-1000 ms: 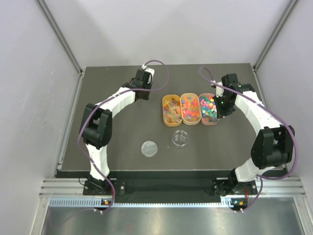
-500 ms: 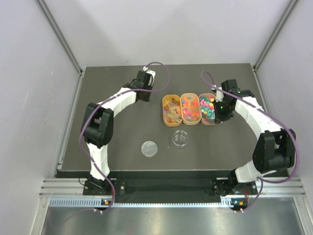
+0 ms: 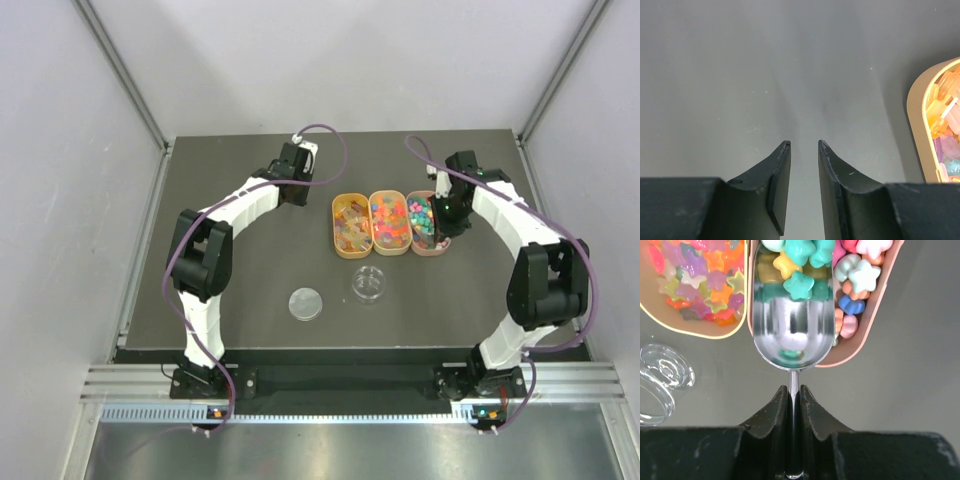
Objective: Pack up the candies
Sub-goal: Scoop the fake candies from the storage box.
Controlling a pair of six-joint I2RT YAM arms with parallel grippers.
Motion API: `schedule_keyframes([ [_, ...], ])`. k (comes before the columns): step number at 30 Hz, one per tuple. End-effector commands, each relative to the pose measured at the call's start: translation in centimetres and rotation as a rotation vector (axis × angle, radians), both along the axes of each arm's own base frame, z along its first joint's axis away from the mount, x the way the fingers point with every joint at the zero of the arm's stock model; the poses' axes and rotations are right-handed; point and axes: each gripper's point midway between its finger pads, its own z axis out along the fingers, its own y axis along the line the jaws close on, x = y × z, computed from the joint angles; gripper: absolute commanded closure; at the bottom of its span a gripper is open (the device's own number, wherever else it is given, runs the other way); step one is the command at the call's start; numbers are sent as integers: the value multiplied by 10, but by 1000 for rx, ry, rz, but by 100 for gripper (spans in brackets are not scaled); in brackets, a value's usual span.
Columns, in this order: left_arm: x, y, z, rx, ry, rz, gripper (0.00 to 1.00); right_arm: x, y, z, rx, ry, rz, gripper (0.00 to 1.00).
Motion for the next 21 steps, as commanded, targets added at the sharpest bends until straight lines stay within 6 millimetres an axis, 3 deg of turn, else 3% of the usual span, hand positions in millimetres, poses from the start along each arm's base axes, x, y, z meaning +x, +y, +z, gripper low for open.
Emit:
schedule_keyframes([
  [1,1,2,15,-14,-29,15,66,15,8,-2,16,-15,-3,100],
  [9,-2,8,13,13,-20,6,66,6,11,-20,28,30,0,100],
  [17,-4,10,5,19,3,2,66,29,15,-23,47,12,-51,100],
  [21,-4,8,8,7,10,2,66,28,12,-30,46,38,-75,100],
])
